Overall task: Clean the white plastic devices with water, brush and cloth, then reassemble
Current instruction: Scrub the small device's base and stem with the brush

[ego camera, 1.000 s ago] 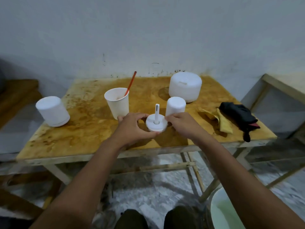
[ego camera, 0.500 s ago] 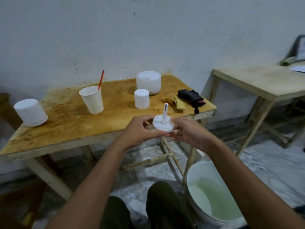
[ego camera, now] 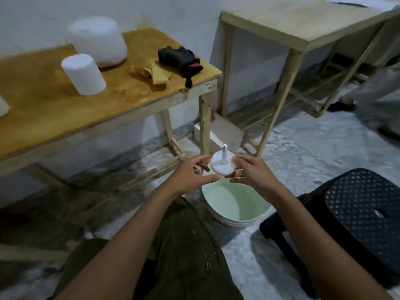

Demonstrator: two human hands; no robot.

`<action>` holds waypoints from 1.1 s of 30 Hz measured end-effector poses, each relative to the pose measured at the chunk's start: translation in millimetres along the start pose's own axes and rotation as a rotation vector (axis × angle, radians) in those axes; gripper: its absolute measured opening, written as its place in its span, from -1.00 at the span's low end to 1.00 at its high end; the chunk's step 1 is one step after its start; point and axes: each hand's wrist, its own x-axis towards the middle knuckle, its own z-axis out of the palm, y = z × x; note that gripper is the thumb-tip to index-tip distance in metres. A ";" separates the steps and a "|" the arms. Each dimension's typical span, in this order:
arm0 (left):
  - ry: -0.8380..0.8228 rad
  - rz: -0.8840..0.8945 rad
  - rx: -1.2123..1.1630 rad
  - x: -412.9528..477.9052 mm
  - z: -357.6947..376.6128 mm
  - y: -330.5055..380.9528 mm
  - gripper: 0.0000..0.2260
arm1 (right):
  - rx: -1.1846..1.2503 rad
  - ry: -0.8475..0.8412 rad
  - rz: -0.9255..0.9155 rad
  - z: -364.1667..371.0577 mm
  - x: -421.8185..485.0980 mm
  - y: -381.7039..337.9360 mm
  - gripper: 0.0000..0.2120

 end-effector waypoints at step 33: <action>0.276 -0.626 -0.034 125.6 120.9 -164.1 -0.69 | -0.899 0.489 -0.512 -43.1 140.4 193.4 -0.65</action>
